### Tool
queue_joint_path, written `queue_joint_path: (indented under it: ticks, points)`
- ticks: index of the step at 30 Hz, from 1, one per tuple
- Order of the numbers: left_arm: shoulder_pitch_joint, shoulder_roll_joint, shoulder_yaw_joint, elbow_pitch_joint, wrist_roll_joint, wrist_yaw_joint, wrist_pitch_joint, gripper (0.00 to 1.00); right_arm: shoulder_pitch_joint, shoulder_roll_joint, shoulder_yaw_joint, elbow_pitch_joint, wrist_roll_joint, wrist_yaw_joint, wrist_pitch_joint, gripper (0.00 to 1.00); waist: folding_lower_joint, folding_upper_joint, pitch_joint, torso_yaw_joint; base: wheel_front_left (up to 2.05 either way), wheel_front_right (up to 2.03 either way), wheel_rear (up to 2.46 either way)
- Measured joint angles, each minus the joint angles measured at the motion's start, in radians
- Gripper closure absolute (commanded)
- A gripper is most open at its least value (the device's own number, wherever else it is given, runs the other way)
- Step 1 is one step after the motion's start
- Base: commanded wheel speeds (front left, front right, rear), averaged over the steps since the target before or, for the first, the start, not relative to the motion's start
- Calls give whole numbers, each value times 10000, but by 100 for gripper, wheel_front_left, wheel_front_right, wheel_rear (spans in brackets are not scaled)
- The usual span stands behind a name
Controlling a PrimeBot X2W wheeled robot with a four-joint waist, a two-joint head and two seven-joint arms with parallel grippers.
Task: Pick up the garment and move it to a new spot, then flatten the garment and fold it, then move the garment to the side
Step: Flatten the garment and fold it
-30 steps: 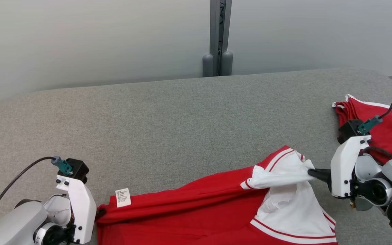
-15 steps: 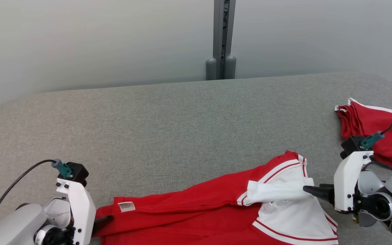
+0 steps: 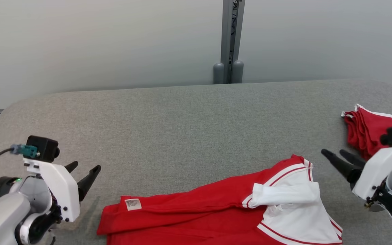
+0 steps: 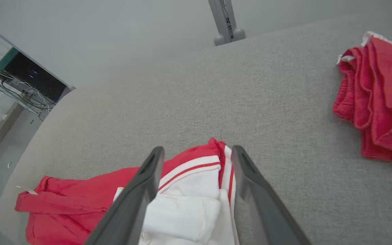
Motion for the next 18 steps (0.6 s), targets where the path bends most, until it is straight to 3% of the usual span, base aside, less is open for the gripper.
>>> queue_joint_path:
  ticks: [10,13,18]
  points:
    - [1326,-182,1156,-1198,311,1511,-3538,0,1293,282,-1873,-472,-869,0,-3630,0,0,0,-4,176,0,0,0]
    - [1840,-366,1463,-1438,314,1881,-4408,0,1651,537,-2479,-537,-1264,0,-4174,0,0,0,-32,179,0,0,0]
    - [2636,-798,2383,-1791,648,2387,-4899,0,2359,1227,-3942,-623,-2429,0,-4445,0,0,0,-32,168,0,0,0]
